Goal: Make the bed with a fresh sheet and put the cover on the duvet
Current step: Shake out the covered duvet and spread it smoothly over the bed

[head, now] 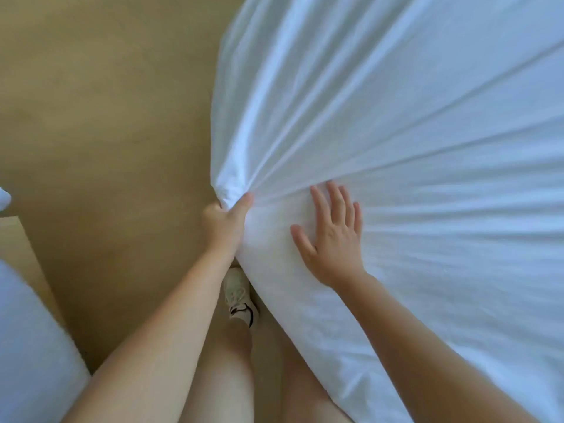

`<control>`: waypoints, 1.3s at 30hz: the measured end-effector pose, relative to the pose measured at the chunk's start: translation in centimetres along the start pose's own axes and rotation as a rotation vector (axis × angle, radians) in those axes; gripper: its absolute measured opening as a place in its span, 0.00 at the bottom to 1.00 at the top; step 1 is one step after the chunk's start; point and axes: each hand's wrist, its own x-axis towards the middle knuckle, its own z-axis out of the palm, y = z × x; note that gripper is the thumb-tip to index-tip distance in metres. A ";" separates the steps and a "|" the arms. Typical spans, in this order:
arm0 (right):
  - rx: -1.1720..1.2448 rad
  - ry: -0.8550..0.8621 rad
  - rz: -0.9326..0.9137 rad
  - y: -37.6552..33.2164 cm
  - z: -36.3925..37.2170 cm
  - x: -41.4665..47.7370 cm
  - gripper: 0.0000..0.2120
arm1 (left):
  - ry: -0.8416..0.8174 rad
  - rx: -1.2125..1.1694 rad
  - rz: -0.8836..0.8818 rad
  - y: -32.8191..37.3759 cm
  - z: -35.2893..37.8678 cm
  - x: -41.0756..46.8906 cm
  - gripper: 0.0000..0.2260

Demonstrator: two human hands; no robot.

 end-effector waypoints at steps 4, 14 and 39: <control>-0.117 -0.039 -0.016 0.8 0.8 2.1 0.32 | -0.132 -0.050 -0.169 1.3 3.1 4.7 0.10; 0.025 0.091 0.213 -4.6 -2.0 7.2 0.29 | -0.636 -0.109 -0.218 15.8 5.2 13.2 0.19; -0.017 -0.039 0.381 -11.2 -3.6 18.1 0.32 | -0.650 -0.047 -0.452 23.5 3.2 24.7 0.10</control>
